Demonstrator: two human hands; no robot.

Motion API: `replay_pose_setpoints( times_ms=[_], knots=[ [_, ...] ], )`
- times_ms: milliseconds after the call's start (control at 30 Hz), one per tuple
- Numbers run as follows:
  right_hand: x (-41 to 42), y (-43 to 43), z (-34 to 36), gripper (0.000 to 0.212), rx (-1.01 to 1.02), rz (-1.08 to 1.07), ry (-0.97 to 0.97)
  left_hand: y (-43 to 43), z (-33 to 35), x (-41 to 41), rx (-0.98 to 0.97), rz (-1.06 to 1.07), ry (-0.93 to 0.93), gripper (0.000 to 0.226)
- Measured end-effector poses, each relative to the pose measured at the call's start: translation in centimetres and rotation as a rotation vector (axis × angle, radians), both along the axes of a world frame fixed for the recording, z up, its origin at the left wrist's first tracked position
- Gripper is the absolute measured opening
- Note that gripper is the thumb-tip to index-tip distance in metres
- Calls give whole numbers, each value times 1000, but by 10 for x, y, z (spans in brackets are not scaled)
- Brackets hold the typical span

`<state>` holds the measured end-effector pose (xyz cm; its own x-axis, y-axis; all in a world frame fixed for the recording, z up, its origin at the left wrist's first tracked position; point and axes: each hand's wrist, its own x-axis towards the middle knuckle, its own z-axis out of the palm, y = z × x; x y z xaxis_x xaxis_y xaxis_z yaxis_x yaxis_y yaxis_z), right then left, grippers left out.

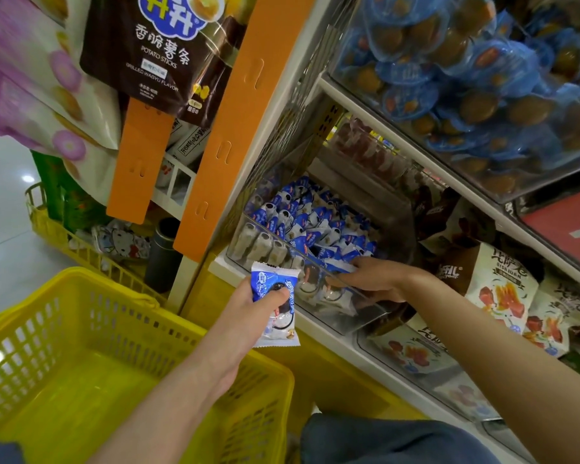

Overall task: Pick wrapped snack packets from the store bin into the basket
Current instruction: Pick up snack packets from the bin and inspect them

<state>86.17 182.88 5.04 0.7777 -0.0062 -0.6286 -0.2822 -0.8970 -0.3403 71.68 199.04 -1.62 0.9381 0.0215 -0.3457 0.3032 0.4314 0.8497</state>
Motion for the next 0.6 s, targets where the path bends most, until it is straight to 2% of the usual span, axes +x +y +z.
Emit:
replay_pose_setpoints(
  times_ms=[67,167,267,333,433,500,600],
  knots=[
    [5,1,6,74,-84,45,-37,1,-1,1,-7,1,-1,13],
    [8,8,12,72,-322,145,-59,1,-2,1,9,1,14,14],
    [5,15,4,57,-482,253,-76,1,-1,0,11,-1,27,20],
    [6,18,-1,55,-396,232,-69,3,1,0,8,11,27,17],
    [4,17,5,67,-152,115,-42,4,2,0,-7,19,10,18],
    [1,12,7,80,-148,107,-39,4,4,0,-13,15,1,20],
    [-5,10,7,80,-2,19,7,4,4,0,-10,14,7,23]
  ],
)
